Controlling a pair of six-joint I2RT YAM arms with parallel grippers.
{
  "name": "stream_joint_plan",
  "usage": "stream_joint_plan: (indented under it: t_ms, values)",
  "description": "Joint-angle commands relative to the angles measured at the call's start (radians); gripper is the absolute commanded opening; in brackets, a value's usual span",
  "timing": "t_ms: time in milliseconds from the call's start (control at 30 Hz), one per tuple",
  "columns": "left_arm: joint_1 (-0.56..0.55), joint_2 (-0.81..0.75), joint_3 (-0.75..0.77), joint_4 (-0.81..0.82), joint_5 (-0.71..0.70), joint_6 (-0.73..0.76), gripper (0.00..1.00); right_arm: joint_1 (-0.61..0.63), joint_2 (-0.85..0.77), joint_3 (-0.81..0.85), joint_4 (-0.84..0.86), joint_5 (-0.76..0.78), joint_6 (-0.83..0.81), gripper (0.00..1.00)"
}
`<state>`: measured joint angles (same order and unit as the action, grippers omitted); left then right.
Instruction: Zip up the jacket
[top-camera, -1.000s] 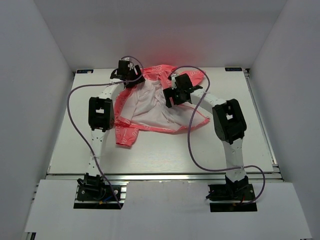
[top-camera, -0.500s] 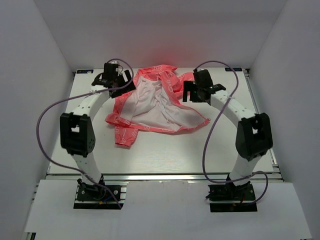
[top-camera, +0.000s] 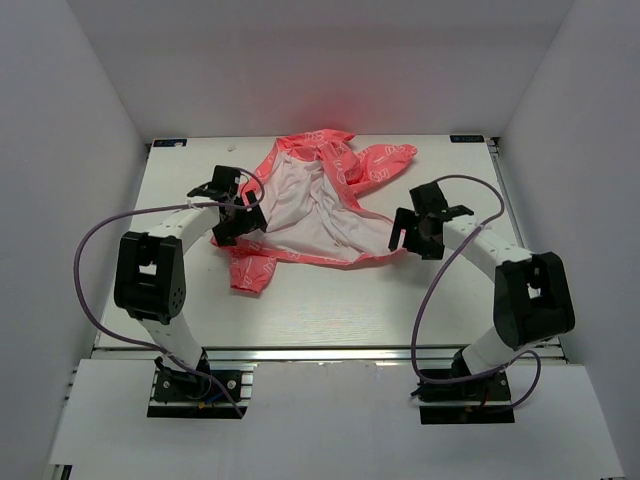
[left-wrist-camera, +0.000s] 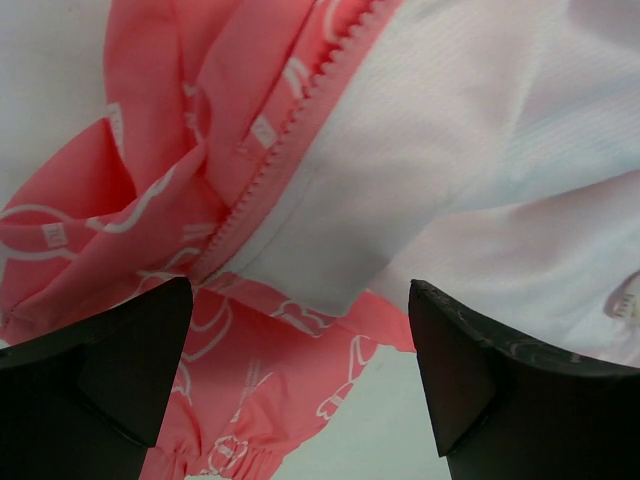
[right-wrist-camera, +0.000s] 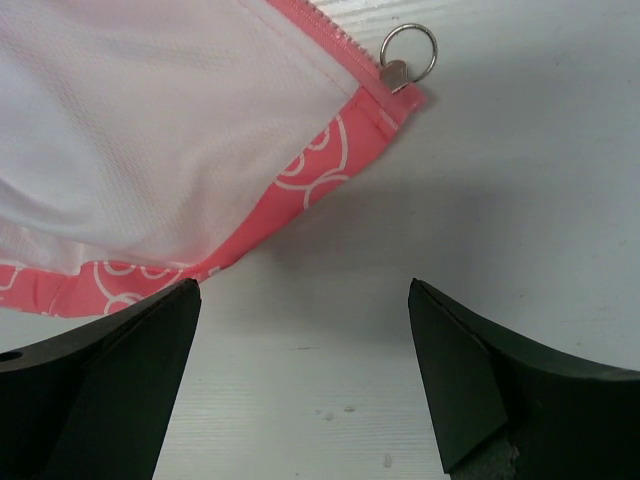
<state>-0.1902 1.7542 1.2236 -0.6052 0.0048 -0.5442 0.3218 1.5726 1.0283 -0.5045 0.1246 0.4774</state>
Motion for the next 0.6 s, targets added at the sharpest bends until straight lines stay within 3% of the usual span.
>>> stream_joint_plan:
  t_ms: [0, 267, 367, 567]
  values:
    - [0.000, -0.067, -0.006, -0.007, -0.046, -0.020, 0.98, -0.001, -0.077, -0.039, 0.066, -0.002, 0.041, 0.89]
    - [0.001, -0.107, -0.024, -0.053, -0.157, -0.014, 0.98, -0.009, -0.111, -0.063, 0.096, -0.019, 0.043, 0.89]
    - [0.001, -0.101, -0.056, 0.023, -0.111, -0.011, 0.97, -0.009, -0.114, -0.071, 0.104, -0.011, 0.059, 0.89]
    - [0.001, -0.098, -0.119, 0.200, 0.112, -0.013, 0.74, -0.023, -0.126, -0.092, 0.121, 0.020, 0.104, 0.90]
